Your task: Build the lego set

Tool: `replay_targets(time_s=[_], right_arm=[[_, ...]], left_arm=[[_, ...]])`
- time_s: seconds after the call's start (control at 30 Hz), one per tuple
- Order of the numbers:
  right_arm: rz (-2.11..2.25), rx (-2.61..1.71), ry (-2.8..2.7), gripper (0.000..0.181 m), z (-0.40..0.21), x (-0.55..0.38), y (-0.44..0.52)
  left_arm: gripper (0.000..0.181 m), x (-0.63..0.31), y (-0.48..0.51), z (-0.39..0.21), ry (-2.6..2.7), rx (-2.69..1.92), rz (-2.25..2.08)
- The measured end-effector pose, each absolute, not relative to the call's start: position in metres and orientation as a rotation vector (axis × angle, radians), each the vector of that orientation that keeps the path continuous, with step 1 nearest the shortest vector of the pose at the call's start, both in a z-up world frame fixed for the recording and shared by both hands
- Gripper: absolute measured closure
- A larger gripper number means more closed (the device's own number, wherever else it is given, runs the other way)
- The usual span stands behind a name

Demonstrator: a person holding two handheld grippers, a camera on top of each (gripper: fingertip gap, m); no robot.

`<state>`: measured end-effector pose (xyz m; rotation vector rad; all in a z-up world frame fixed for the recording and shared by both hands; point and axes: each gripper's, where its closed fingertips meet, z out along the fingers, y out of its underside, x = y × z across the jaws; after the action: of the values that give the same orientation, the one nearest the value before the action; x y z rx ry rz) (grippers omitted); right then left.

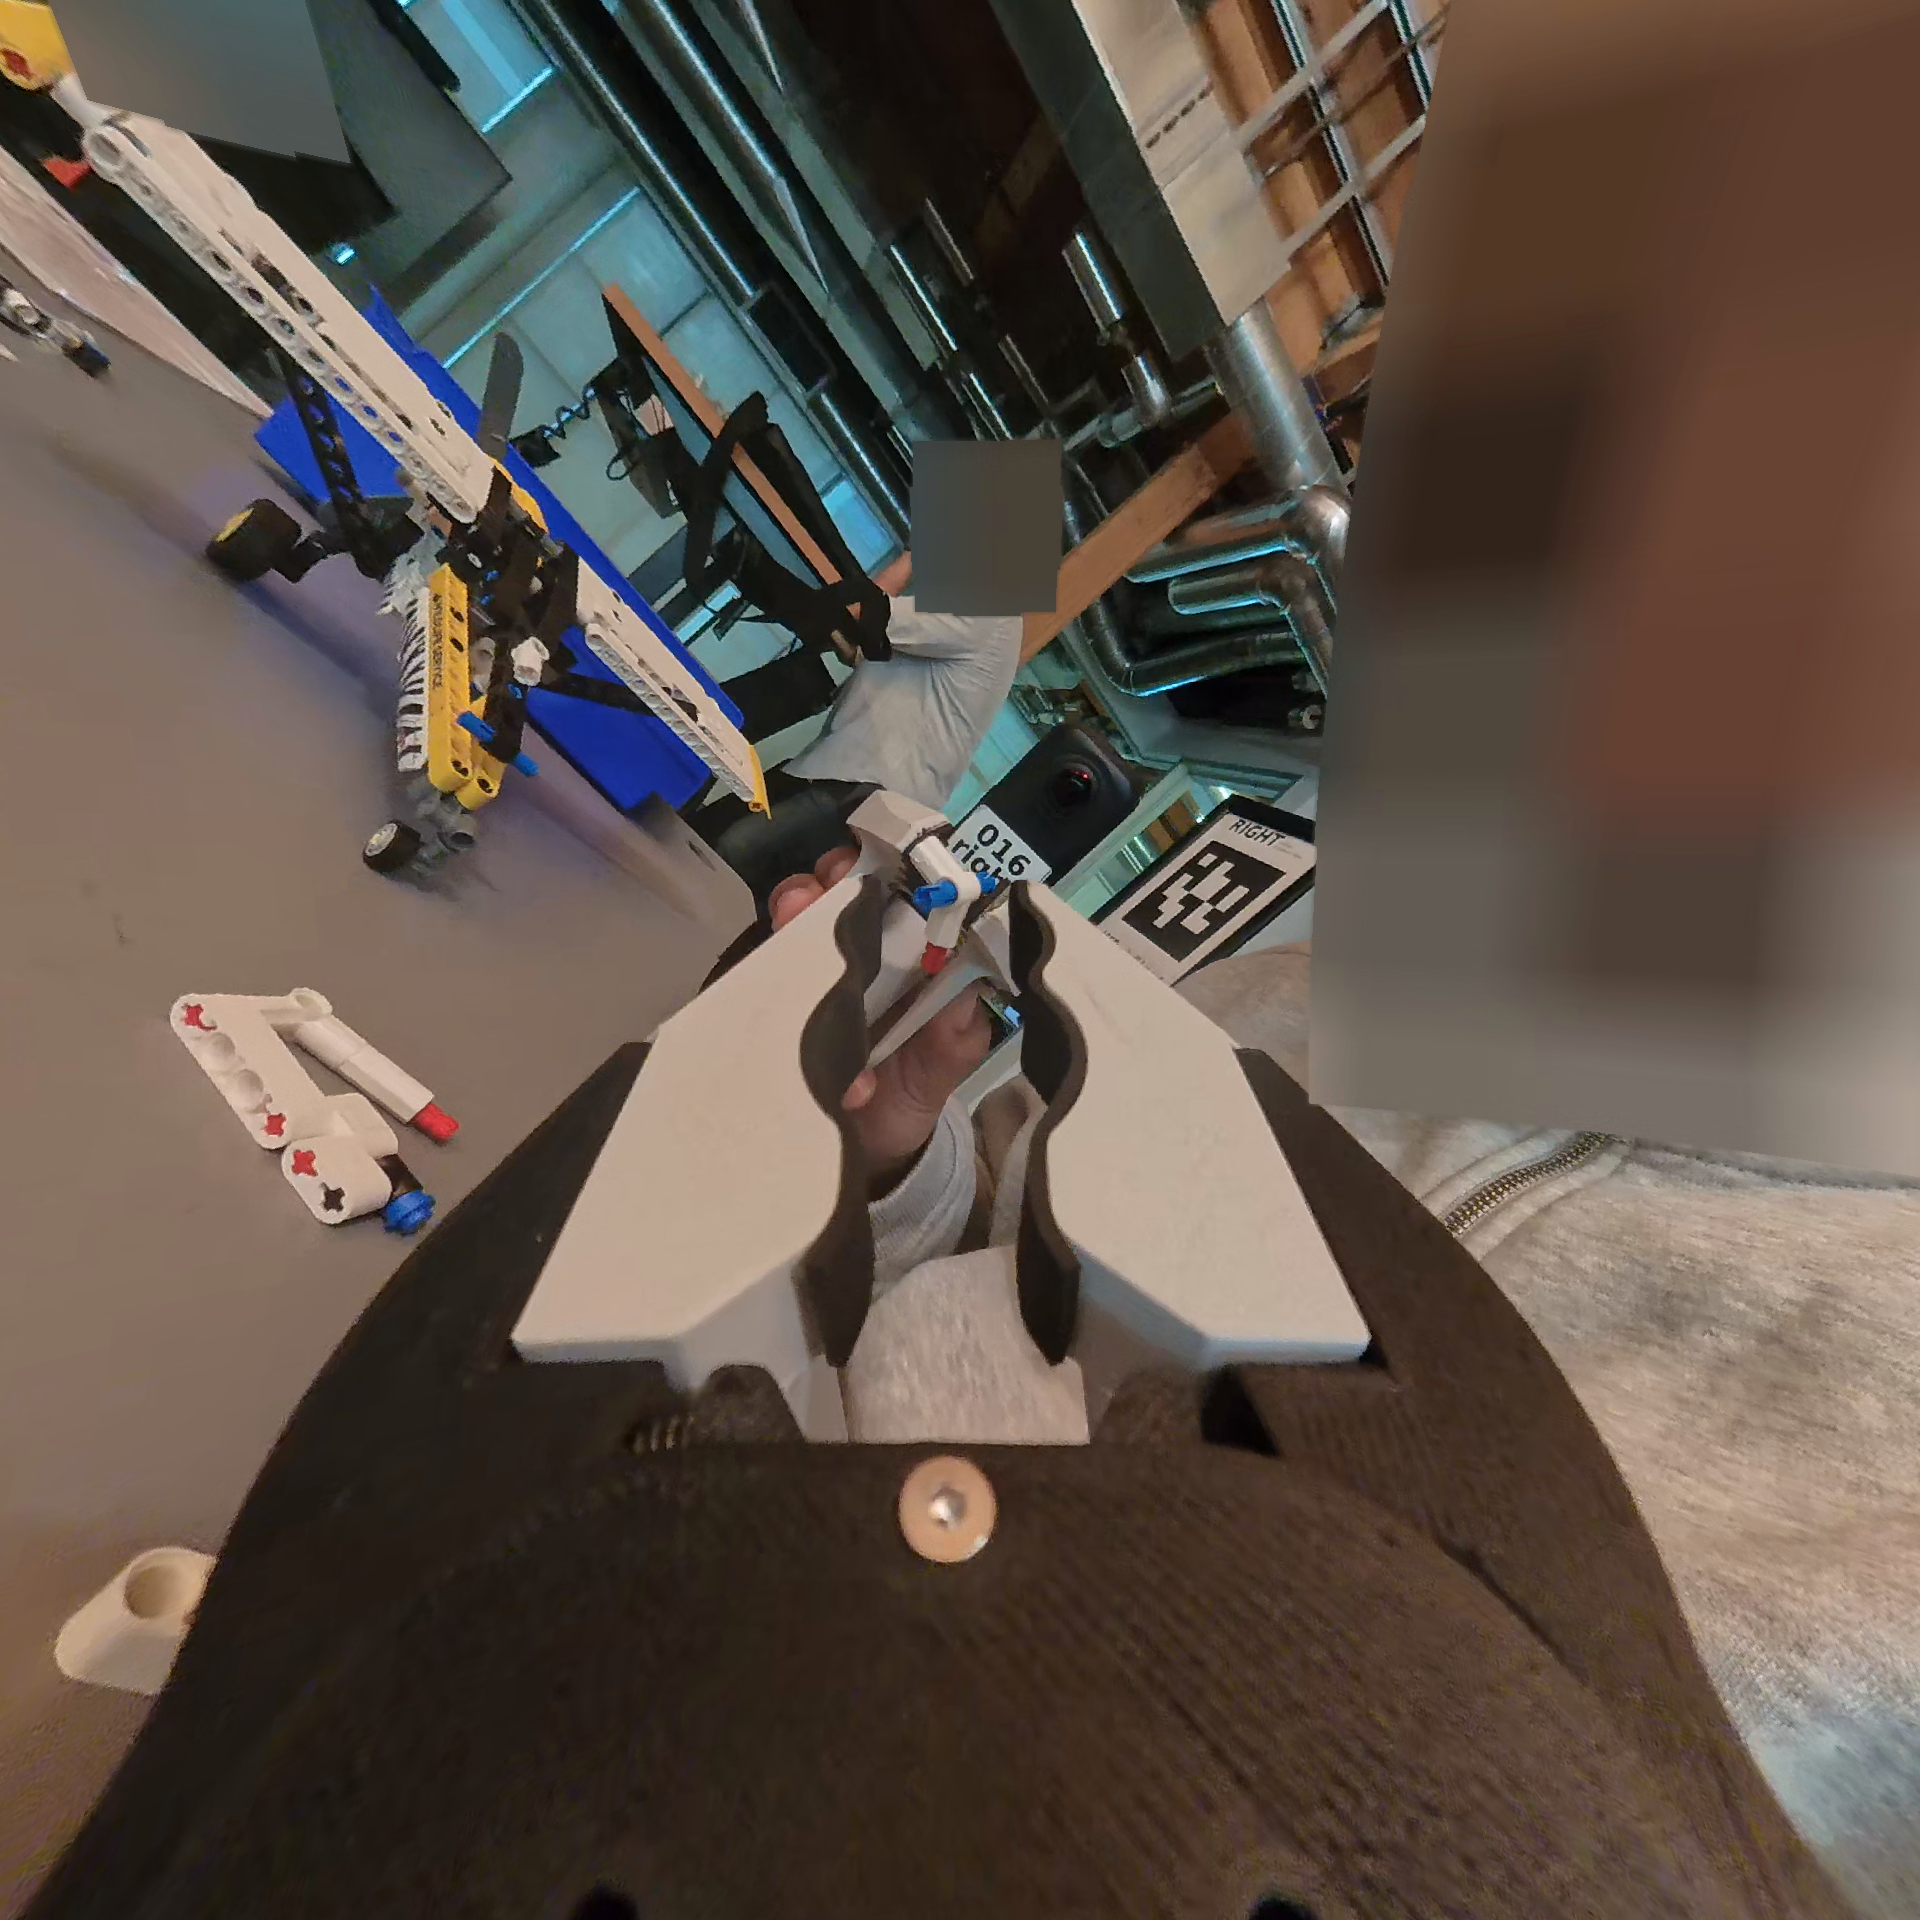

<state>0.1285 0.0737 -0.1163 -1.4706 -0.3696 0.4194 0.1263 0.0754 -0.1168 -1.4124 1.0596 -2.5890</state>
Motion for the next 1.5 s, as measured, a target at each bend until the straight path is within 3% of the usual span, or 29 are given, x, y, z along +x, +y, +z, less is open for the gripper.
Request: replay_targets(time_s=[0.53,0.67,0.87,1.03,1.17,1.37,1.5], right_arm=[[0.358,-1.536,-0.339,0.166,-0.122,0.145,0.077],[0.167,-1.839,-0.38,0.165,-0.164,0.179,0.075],[0.312,-2.12,-0.478,0.165,-0.21,0.166,0.061],[0.295,-2.182,-0.5,0.165,-0.221,0.164,0.065],[0.295,-2.129,-0.476,0.165,-0.212,0.165,0.068],[0.232,-1.921,-0.513,0.165,-0.183,0.164,0.07],[0.188,-1.815,-0.554,0.165,-0.17,0.159,0.069]], left_arm=[[0.158,0.129,0.078,-0.119,1.078,-1.428,-2.539],[0.156,0.133,0.083,-0.124,1.14,-1.476,-2.352],[0.149,0.157,0.086,-0.144,1.457,-1.632,-2.006],[0.158,0.169,0.068,-0.166,1.644,-1.738,-1.903],[0.157,0.169,0.056,-0.193,1.712,-1.877,-1.813],[0.148,0.172,0.058,-0.178,1.536,-1.886,-1.984],[0.155,0.17,0.054,-0.172,1.468,-1.915,-2.155]])
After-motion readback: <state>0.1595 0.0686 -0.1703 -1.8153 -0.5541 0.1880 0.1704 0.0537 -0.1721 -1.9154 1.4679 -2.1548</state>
